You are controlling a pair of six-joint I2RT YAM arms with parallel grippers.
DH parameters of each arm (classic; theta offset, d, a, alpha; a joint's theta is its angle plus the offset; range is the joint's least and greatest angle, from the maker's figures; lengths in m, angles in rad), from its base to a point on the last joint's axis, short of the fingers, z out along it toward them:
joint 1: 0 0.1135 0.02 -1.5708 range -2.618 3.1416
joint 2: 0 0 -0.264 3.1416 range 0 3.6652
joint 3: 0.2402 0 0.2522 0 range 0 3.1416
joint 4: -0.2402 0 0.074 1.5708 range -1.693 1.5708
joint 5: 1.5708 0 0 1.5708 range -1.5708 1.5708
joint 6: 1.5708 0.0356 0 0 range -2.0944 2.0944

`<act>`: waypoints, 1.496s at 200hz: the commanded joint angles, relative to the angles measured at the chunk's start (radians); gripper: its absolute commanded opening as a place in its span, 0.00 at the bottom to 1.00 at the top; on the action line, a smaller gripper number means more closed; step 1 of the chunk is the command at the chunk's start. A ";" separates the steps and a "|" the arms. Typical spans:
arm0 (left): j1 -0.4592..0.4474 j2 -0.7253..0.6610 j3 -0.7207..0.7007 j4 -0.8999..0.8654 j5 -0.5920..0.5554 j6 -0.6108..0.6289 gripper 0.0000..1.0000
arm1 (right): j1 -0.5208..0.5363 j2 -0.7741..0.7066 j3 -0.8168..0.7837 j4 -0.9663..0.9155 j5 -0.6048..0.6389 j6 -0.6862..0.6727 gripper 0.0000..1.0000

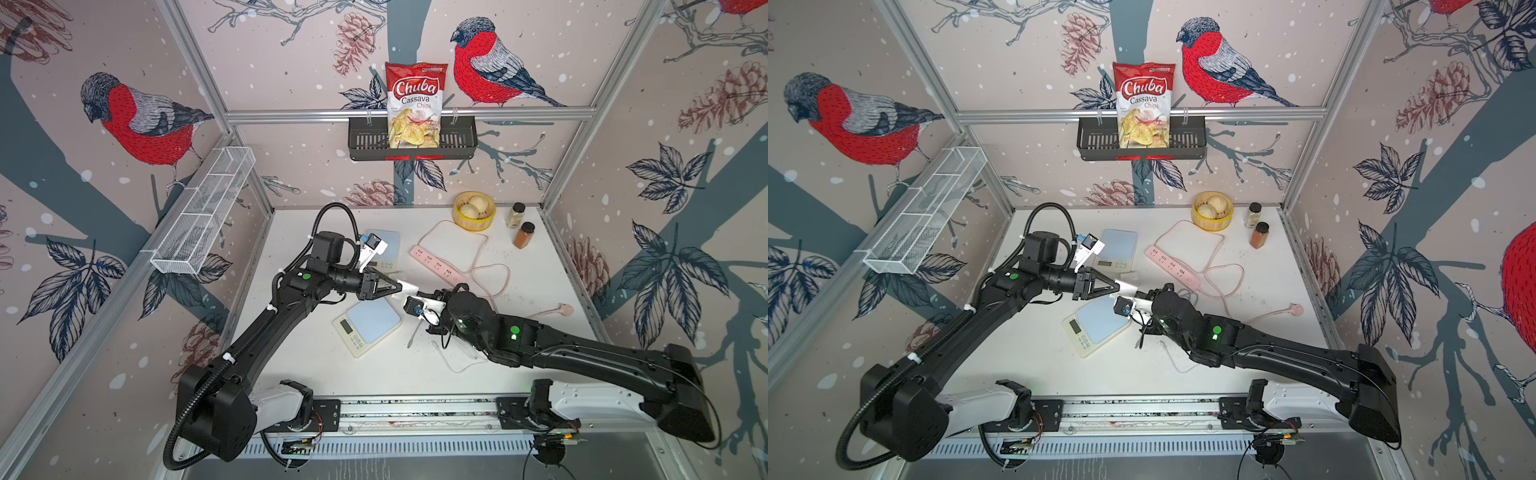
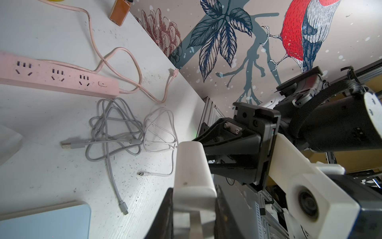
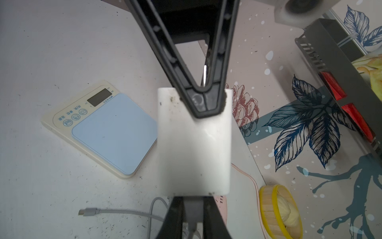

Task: Charge the electronic scale
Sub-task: Insert the charging cable into the plug.

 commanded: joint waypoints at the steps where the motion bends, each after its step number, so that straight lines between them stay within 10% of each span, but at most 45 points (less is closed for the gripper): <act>1: 0.008 -0.003 0.002 0.036 -0.002 -0.008 0.00 | 0.002 -0.012 0.001 0.151 -0.066 0.031 0.19; 34: 0.052 0.001 0.002 0.028 0.003 0.021 0.00 | -0.036 -0.118 -0.048 0.141 -0.104 0.114 0.51; 111: 0.078 -0.029 -0.043 0.044 0.053 0.069 0.00 | -0.117 -0.262 -0.165 0.100 -0.275 0.316 0.59; 299: 0.077 -0.056 -0.070 0.041 0.105 0.085 0.00 | -0.163 0.031 -0.032 0.128 -0.364 0.223 0.08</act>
